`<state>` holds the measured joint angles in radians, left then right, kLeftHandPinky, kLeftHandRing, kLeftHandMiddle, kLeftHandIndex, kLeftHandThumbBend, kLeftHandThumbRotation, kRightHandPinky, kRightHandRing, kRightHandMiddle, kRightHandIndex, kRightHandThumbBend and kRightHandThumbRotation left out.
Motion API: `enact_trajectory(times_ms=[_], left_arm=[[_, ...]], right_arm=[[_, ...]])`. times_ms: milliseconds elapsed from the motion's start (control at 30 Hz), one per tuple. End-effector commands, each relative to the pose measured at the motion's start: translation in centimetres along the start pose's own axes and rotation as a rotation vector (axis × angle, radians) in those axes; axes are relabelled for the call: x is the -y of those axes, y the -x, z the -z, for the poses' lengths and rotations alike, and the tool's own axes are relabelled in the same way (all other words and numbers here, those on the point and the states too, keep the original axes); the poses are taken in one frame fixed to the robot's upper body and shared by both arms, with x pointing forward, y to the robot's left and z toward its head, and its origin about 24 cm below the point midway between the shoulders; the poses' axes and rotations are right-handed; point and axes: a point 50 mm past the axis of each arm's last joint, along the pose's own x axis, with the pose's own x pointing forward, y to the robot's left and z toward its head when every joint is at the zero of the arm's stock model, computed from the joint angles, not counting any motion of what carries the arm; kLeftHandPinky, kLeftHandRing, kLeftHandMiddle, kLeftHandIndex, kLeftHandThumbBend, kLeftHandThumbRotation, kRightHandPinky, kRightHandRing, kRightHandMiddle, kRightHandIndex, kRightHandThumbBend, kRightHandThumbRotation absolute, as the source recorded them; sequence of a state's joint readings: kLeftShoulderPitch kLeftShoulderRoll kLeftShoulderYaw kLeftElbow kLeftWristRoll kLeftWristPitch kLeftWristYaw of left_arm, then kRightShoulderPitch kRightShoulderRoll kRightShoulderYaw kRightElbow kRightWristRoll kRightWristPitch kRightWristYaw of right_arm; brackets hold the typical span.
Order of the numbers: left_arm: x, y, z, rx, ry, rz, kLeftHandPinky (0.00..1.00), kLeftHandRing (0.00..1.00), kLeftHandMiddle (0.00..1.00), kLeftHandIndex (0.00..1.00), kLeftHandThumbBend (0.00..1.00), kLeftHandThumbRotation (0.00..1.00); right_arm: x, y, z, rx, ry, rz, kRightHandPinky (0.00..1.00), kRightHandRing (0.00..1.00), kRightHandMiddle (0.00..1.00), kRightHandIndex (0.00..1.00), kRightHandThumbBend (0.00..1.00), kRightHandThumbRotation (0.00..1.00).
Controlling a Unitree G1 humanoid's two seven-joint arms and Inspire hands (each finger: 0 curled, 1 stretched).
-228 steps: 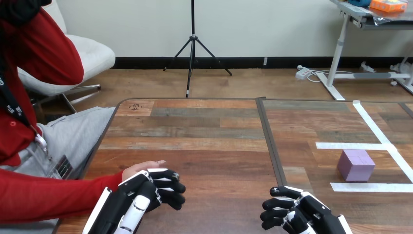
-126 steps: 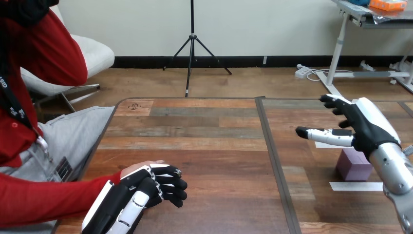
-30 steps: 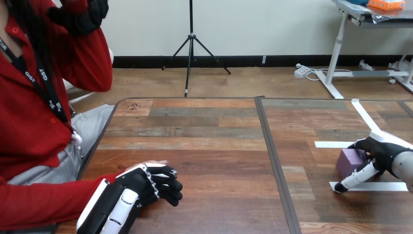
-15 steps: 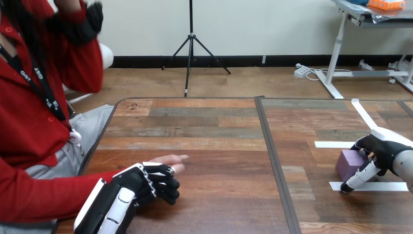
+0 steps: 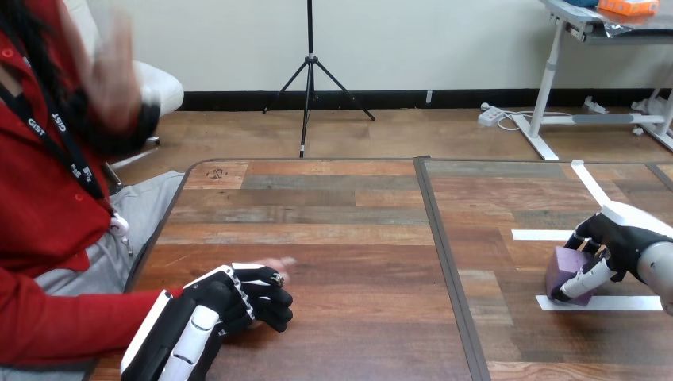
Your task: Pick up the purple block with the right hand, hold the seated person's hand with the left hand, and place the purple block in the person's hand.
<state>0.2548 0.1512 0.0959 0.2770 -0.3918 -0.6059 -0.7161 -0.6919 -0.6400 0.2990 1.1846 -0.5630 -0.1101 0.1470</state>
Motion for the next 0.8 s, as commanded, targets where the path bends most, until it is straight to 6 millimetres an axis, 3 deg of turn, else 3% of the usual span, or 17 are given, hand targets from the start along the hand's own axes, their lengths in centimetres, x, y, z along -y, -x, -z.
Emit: enact_trajectory(times_ms=[0,767], left_arm=[[-0.41,-1.91,-1.60,0.100,-0.038,0.024,0.52,0.56,0.59,0.61,0.68,0.87],[-0.49,-1.80,-1.61,0.095,-0.031,0.017,0.51,0.55,0.59,0.60,0.71,0.86]], right_arm=[[2.45,0.18,-0.37,0.027,-0.009,0.102,0.55,0.58,0.61,0.54,0.65,0.00],[2.49,0.27,-0.65,0.065,-0.002,0.140,0.44,0.50,0.53,0.50,0.67,0.00]])
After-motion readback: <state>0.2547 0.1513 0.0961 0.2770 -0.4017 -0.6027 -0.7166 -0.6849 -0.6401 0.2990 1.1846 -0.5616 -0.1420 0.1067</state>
